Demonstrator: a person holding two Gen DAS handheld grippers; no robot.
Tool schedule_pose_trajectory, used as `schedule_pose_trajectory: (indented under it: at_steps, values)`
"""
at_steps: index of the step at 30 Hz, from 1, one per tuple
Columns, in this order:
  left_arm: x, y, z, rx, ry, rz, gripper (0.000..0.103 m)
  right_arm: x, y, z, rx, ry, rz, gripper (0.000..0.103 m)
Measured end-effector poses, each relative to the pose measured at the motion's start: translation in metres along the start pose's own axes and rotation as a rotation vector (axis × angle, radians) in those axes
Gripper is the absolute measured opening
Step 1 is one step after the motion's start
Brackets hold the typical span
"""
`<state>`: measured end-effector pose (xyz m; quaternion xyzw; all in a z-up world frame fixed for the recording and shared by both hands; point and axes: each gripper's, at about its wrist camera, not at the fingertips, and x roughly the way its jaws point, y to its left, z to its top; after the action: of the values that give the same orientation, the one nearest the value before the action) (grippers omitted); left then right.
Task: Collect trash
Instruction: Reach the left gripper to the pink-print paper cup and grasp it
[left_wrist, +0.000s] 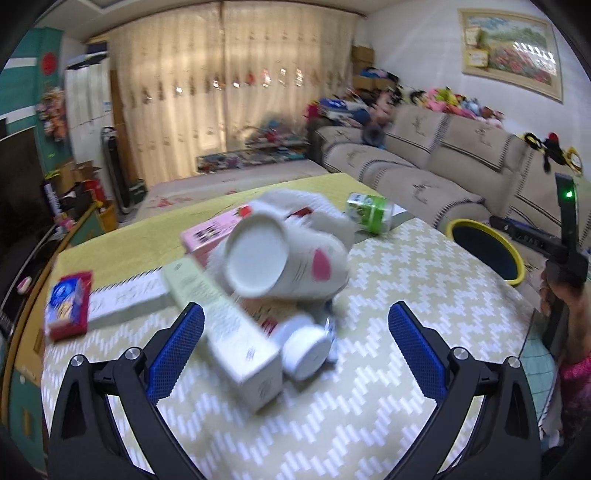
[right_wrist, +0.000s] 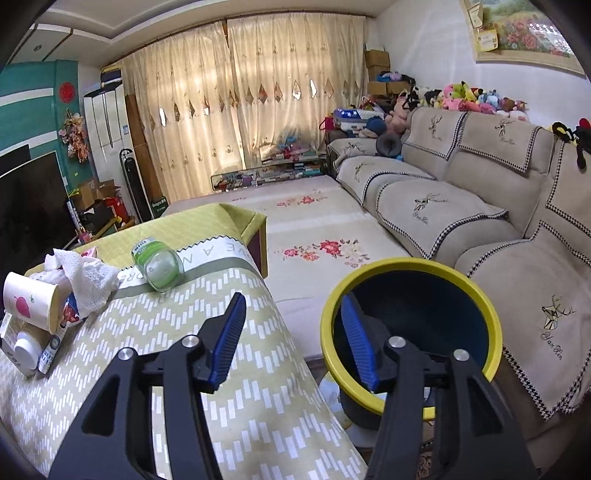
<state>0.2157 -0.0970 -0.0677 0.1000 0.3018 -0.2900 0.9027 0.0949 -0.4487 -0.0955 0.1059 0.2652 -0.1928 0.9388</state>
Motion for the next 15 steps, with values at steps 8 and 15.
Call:
schedule_pose_trajectory:
  at_steps: [8,15]
  values:
    - [0.036,0.021,0.051,0.059,0.047,-0.074,0.098,0.0,0.003,-0.001,-0.016,-0.002,0.009,0.056]
    - [0.061,0.037,0.053,0.063,0.127,-0.098,0.098,0.007,-0.002,-0.001,0.007,0.028,0.014,0.057]
